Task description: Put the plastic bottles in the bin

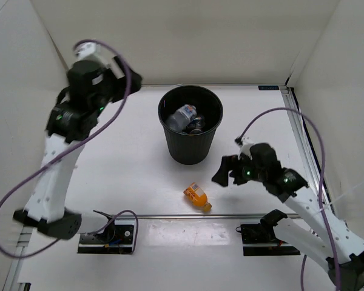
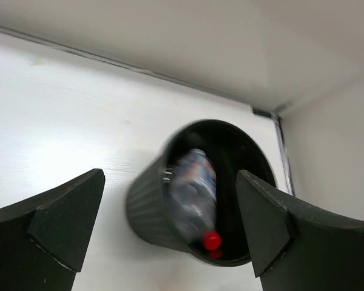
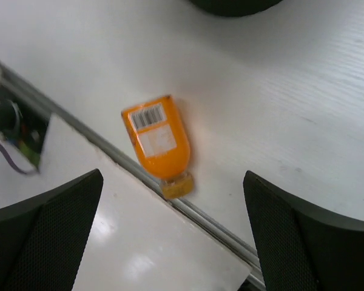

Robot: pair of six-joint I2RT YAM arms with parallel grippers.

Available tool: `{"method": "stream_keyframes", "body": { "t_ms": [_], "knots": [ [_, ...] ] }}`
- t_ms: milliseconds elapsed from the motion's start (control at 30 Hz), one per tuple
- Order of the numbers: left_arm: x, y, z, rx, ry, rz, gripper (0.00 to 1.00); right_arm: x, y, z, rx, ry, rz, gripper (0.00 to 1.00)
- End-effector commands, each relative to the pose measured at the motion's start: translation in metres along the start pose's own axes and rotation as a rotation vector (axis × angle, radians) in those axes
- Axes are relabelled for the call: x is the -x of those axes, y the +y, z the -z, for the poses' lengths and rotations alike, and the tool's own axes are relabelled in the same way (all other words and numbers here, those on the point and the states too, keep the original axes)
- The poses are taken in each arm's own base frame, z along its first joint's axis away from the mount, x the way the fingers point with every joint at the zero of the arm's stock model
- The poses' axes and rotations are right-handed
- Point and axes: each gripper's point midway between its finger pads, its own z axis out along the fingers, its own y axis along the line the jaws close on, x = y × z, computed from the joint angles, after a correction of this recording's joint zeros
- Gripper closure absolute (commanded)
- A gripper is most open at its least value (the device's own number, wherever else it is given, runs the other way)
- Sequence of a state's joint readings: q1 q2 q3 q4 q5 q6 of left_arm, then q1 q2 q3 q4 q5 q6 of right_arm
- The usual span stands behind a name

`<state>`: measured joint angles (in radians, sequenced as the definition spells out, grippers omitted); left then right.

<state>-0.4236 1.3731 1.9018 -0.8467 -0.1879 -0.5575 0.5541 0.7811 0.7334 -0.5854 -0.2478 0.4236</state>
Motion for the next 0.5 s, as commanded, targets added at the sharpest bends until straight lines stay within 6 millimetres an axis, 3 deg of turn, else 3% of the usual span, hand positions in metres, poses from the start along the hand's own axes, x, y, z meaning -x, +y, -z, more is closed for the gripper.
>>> {"method": "stream_keyframes", "body": {
  "t_ms": [0,133,200,233,333,467],
  "knots": [
    [-0.046,0.072,0.012,0.227,0.128,-0.026,0.0,0.007,0.021,-0.014,0.07,-0.165,0.232,0.0],
    [-0.077,0.1,0.021,0.287,0.194,0.052,0.0,-0.012,0.019,-0.039,0.007,-0.096,0.359,0.0],
    [-0.094,0.112,0.024,0.324,0.257,0.063,0.0,-0.018,0.035,-0.048,0.057,-0.101,0.432,0.0],
    [-0.099,0.12,0.024,0.348,0.272,0.067,0.0,-0.025,0.033,-0.057,0.046,-0.072,0.441,0.0],
    [-0.108,0.133,0.026,0.399,0.32,0.068,0.0,-0.042,0.038,-0.077,0.046,-0.004,0.486,0.0],
    [-0.108,0.136,0.028,0.411,0.324,0.071,0.0,-0.049,0.032,-0.097,-0.007,0.027,0.499,0.0]
  ]
}}
